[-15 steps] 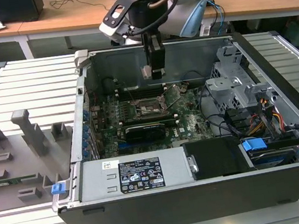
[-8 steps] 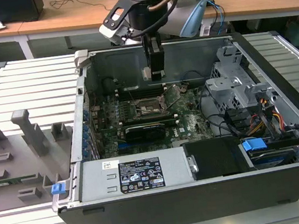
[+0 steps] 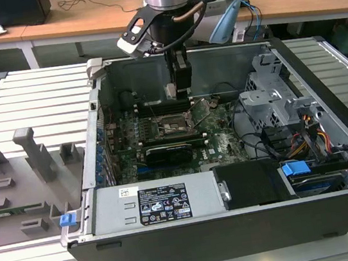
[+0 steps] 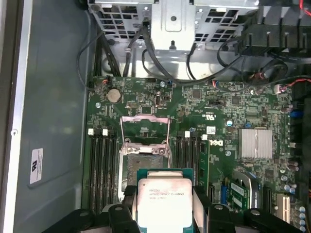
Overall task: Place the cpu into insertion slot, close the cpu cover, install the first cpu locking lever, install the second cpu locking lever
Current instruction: 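Place the cpu into insertion slot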
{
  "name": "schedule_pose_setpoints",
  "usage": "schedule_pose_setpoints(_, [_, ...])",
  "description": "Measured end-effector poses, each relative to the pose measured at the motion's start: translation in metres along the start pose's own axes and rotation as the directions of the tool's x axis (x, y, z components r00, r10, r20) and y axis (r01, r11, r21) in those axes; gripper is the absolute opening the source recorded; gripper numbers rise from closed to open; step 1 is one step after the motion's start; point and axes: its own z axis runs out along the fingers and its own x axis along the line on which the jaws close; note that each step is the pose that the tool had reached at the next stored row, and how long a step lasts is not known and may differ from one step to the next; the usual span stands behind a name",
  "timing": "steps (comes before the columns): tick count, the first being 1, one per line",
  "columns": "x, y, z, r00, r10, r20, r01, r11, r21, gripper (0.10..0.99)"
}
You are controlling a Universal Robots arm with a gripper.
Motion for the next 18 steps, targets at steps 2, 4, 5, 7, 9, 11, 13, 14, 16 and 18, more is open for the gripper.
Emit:
schedule_pose_setpoints(2, [0.0,-0.0006,0.0017,1.0,-0.003,-0.0004,0.003,1.0,0.0,0.541])
schedule_pose_setpoints(4, [0.0,-0.0008,0.0028,1.0,-0.003,-0.0003,0.003,1.0,0.0,0.541])
schedule_pose_setpoints(5, [0.0,-0.0008,0.0033,1.0,-0.003,-0.0003,0.003,1.0,0.0,0.541])
schedule_pose_setpoints(7, [-0.0001,-0.001,0.0054,1.0,-0.003,-0.0004,0.003,1.0,0.0,0.541])
schedule_pose_setpoints(9, [-0.0001,-0.0012,0.0078,1.0,-0.003,-0.0004,0.003,1.0,0.0,0.541])
schedule_pose_setpoints(11, [-0.0001,-0.0015,0.0108,1.0,-0.003,-0.0003,0.003,1.0,0.0,0.541])
schedule_pose_setpoints(13, [-0.0002,-0.0016,0.0128,1.0,-0.003,-0.0004,0.003,1.0,0.0,0.541])
schedule_pose_setpoints(14, [-0.0002,-0.0017,0.0135,1.0,-0.003,-0.0003,0.003,1.0,0.0,0.541])
schedule_pose_setpoints(16, [-0.0002,-0.0019,0.0159,1.0,-0.003,-0.0004,0.003,1.0,0.0,0.541])
schedule_pose_setpoints(18, [-0.0003,-0.0021,0.0183,1.0,-0.003,-0.0004,0.003,1.0,0.0,0.541])
